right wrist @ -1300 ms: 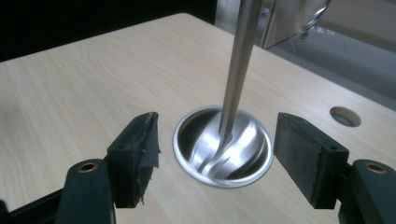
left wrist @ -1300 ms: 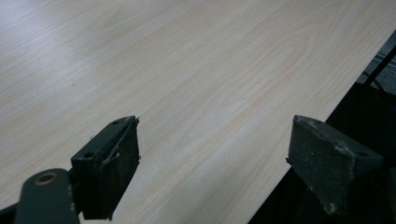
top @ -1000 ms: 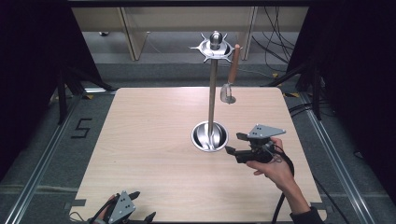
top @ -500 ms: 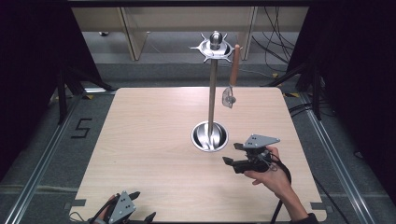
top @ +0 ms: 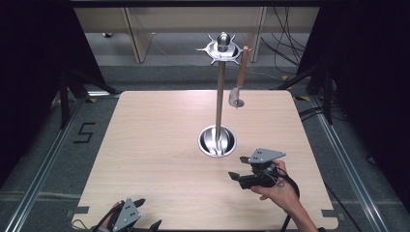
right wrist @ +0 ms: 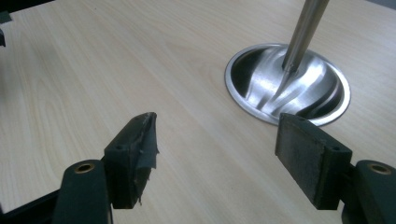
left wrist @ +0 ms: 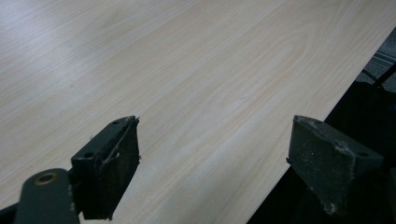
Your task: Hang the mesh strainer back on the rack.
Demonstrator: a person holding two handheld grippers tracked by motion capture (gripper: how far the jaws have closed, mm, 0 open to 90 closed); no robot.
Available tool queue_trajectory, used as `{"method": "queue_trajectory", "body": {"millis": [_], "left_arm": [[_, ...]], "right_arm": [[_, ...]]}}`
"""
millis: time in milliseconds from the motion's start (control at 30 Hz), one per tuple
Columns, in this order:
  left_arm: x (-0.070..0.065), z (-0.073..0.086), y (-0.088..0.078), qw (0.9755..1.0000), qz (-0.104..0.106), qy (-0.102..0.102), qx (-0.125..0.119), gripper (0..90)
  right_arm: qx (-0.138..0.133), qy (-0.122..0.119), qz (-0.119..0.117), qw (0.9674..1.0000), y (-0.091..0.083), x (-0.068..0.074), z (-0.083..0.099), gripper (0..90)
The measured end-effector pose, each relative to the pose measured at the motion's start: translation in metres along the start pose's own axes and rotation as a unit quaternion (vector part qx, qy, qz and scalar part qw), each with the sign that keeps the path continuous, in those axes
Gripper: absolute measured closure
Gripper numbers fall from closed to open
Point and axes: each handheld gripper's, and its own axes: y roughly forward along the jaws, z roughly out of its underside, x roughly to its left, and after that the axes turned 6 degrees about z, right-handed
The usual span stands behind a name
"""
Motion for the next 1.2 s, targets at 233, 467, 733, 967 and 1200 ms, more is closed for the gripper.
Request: {"method": "queue_trajectory", "body": {"millis": [233,467,733,967,1200], "left_arm": [[0.000,-0.001,-0.001,1.0000,0.000,0.005,0.005,15.9],[-0.001,0.001,0.001,0.9999,0.002,-0.011,-0.003,15.9],[-0.001,0.000,0.001,1.0000,0.002,-0.008,-0.004,15.9],[0.000,-0.001,-0.001,1.0000,-0.001,0.007,0.006,15.9],[-0.001,0.000,0.000,0.9999,0.003,-0.006,0.009,16.0]], "right_arm": [[0.015,0.000,-0.010,0.9998,0.002,0.010,0.009,29.4],[0.023,-0.005,-0.013,0.9997,0.001,0.014,0.017,29.0],[0.027,-0.010,-0.021,0.9994,-0.001,0.022,0.024,28.5],[0.028,-0.010,-0.018,0.9994,-0.002,0.027,0.029,28.2],[0.030,-0.010,-0.024,0.9992,-0.004,0.029,0.033,28.0]]}}
